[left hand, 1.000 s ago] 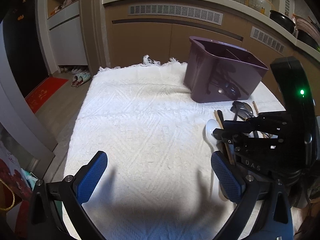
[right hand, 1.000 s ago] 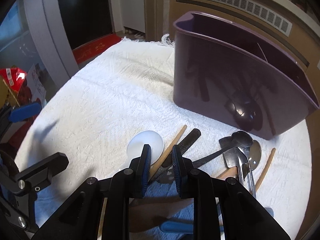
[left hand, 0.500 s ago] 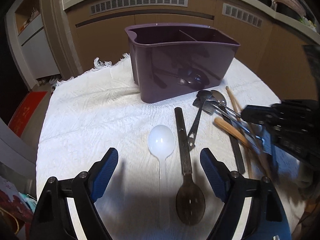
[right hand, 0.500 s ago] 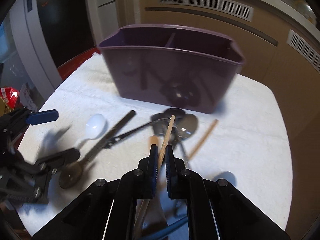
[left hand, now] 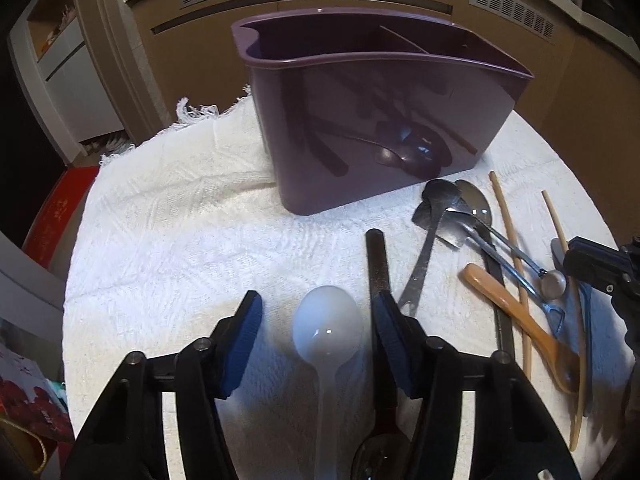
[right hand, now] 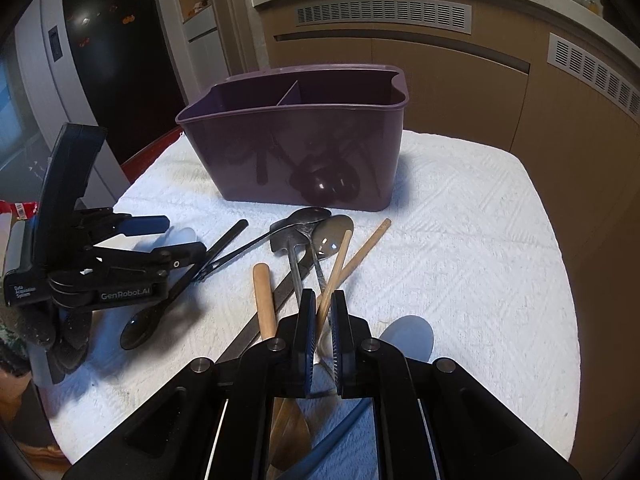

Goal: Organize utensils
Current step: 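Grasp a wooden chopstick with the right gripper while the left gripper grasps the white plastic spoon, then lift the chopstick and white spoon with both grippers over the purple caddy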

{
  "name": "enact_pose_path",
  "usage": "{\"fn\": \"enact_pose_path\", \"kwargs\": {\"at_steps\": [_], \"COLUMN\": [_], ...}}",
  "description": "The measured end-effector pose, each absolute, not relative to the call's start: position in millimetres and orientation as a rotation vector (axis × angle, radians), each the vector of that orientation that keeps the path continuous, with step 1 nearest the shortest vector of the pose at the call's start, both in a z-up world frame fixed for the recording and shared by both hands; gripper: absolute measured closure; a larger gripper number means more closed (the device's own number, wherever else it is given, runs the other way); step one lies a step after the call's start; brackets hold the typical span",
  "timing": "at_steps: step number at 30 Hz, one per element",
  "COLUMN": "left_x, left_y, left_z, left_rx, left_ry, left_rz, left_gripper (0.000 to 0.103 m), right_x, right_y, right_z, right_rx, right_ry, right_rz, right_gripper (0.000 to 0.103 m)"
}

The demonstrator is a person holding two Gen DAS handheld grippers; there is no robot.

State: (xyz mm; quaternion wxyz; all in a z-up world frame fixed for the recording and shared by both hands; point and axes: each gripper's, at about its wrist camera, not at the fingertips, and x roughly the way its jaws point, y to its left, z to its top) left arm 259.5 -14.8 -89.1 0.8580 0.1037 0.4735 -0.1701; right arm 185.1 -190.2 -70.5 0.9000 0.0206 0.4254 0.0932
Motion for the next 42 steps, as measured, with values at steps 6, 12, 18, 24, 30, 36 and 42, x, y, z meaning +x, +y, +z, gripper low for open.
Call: {"fn": "enact_pose_path", "kwargs": {"at_steps": [6,12,18,24,30,36,42], "left_x": [252,228,189,175,170,173,174], "left_y": [-20,4,26,38,55,67,63], "left_z": [-86,-50,-11,-10,-15,-23,-30], "left_rx": [0.209,0.116,0.06,0.006,-0.037,-0.068,-0.071], "left_ry": [0.981,0.859,0.706,0.705,0.715,0.742,0.778], "left_rz": [-0.378,-0.322,-0.283,-0.308,-0.303,-0.291,-0.297], "left_gripper": [0.073,0.074,0.074,0.073,0.073,0.073,0.073], "right_x": [180,170,164,188,231,244,247], "right_y": [-188,-191,-193,-180,-179,-178,-165], "right_z": [-68,-62,-63,-67,-86,-94,-94], "right_rx": [0.035,0.038,0.034,0.019,0.081,0.076,0.027], "right_ry": [0.881,0.876,0.899,0.942,1.028,1.044,1.039], "right_rz": [0.192,0.205,0.192,0.182,0.144,0.115,0.184], "right_gripper": [0.095,0.094,0.094,0.094,0.091,0.087,0.066]}}
